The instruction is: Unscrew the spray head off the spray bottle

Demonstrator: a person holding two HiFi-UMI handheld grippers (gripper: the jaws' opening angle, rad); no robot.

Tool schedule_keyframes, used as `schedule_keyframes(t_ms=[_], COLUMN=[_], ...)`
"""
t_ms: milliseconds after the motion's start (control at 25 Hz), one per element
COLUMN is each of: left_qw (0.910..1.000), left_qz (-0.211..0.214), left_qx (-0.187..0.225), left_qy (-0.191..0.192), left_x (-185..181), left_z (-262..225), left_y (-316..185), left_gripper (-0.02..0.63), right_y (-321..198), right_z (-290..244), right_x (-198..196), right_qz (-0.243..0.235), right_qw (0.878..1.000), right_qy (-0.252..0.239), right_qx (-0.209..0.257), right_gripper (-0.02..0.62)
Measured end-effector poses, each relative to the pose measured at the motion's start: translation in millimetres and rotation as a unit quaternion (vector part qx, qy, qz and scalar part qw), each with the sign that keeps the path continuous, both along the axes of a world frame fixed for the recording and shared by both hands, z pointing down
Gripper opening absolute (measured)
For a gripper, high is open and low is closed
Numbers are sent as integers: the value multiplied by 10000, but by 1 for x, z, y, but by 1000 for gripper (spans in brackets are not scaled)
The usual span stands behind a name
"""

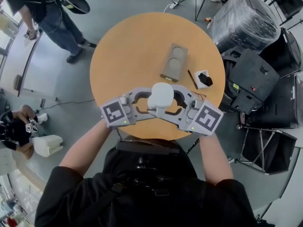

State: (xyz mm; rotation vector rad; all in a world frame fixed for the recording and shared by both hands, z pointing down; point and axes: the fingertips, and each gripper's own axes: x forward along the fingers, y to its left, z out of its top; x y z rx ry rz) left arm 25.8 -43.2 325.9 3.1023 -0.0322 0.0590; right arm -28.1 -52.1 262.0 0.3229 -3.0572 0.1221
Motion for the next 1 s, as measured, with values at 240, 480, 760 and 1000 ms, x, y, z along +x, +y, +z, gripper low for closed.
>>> schedule_keyframes(t_ms=[240, 480, 760, 1000], left_qw=[9996, 9995, 9994, 9991], left_qz=[-179, -249, -329, -398], left_qx=[-212, -198, -95, -86], left_qy=[89, -10, -57, -80], left_x=[3, -2, -5, -8], left_z=[11, 24, 36, 42], left_y=[3, 4, 8, 8], left_gripper=[308, 308, 308, 308], right_y=[2, -3, 1, -3], right_z=[1, -7, -15, -29], right_x=[1, 2, -1, 1], right_qz=[-56, -42, -32, 67], right_qw=[10000, 9998, 9999, 9996], right_qy=[42, -103, -87, -240], right_qx=[-68, 139, 80, 147], right_gripper=[262, 262, 262, 262])
